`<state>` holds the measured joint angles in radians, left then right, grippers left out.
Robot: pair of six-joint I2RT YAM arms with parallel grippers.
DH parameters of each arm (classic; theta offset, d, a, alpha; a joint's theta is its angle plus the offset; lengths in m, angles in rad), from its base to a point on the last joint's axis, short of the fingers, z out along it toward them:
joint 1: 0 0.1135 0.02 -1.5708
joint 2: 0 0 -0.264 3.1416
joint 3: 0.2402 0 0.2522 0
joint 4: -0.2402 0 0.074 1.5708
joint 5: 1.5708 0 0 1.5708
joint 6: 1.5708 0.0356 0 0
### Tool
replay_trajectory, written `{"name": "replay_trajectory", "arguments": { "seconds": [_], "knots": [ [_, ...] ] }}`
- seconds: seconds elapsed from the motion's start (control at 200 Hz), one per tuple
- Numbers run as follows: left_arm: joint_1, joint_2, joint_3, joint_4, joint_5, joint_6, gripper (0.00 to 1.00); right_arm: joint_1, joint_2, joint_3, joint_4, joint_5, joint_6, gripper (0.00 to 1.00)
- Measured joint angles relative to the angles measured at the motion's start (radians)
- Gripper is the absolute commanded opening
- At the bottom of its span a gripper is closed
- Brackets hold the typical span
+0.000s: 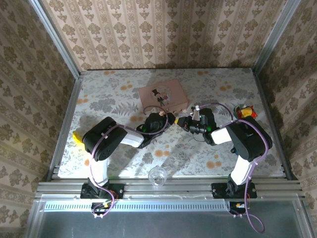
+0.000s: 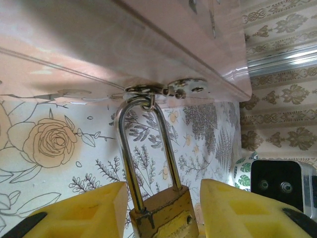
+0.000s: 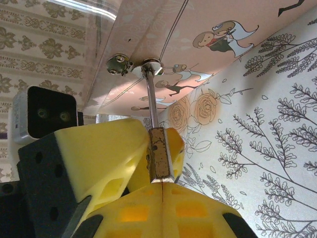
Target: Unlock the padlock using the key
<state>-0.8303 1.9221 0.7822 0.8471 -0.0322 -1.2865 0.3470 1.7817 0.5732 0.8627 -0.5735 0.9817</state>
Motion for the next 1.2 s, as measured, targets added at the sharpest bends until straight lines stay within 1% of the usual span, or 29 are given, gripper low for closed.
{"name": "replay_trajectory", "arguments": {
  "seconds": [0.08,0.18,0.205,0.225,0.24,0.265,0.28,0.3,0.32,0.345,0.36,0.38,0.665,0.88,0.995,1.105,1.2],
  "knots": [
    [0.0,0.021,0.0,0.02,0.002,0.0,0.46,0.001,0.009,0.002,0.009,-0.001,0.008,0.0],
    [0.0,0.029,0.002,0.034,0.003,0.0,0.38,0.001,0.017,0.002,0.013,-0.001,0.014,0.0],
    [0.0,0.029,0.002,0.039,0.003,-0.002,0.32,0.001,0.017,0.003,0.014,-0.002,0.015,0.0],
    [0.0,0.029,0.003,0.041,0.004,-0.002,0.29,0.001,0.017,0.003,0.014,-0.002,0.017,0.0],
    [0.0,0.029,0.004,0.043,0.004,-0.003,0.24,0.001,0.017,0.003,0.014,-0.002,0.017,0.0],
    [0.0,0.029,0.004,0.044,0.003,-0.006,0.2,0.002,0.017,0.004,0.015,-0.002,0.017,0.0],
    [0.0,0.029,0.004,0.045,0.002,-0.003,0.15,0.003,0.017,0.004,0.015,-0.001,0.017,0.0],
    [0.0,0.029,0.004,0.051,-0.001,-0.008,0.13,0.003,0.017,0.004,0.011,0.003,0.018,0.0],
    [0.0,0.029,0.005,0.055,0.0,0.001,0.08,0.003,0.018,0.004,0.008,0.002,0.018,0.0],
    [0.002,0.029,0.006,0.058,-0.002,-0.002,0.06,0.003,0.019,0.004,0.008,0.003,0.018,0.0],
    [0.002,0.029,0.006,0.06,0.0,-0.005,0.02,0.003,0.02,0.005,0.008,0.004,0.018,0.0],
    [0.002,0.029,0.006,0.06,-0.001,-0.002,0.0,0.003,0.02,0.005,0.005,0.006,0.018,0.0],
    [-0.003,0.029,0.006,0.06,-0.006,-0.004,0.0,0.003,0.01,0.004,-0.013,0.02,0.016,0.0],
    [-0.04,0.029,0.01,0.059,-0.043,-0.004,0.0,0.003,-0.054,-0.019,-0.086,0.042,0.002,0.0],
    [-0.075,0.029,0.01,0.058,-0.064,-0.004,0.0,0.003,-0.123,-0.047,-0.166,0.067,-0.026,0.06],
    [-0.105,0.029,0.011,0.059,-0.076,-0.012,0.0,0.005,-0.211,-0.058,-0.298,0.099,-0.073,0.13],
    [-0.131,0.029,0.011,0.058,-0.082,-0.016,0.0,0.01,-0.284,-0.059,-0.412,0.131,-0.124,0.24]
  ]
}}
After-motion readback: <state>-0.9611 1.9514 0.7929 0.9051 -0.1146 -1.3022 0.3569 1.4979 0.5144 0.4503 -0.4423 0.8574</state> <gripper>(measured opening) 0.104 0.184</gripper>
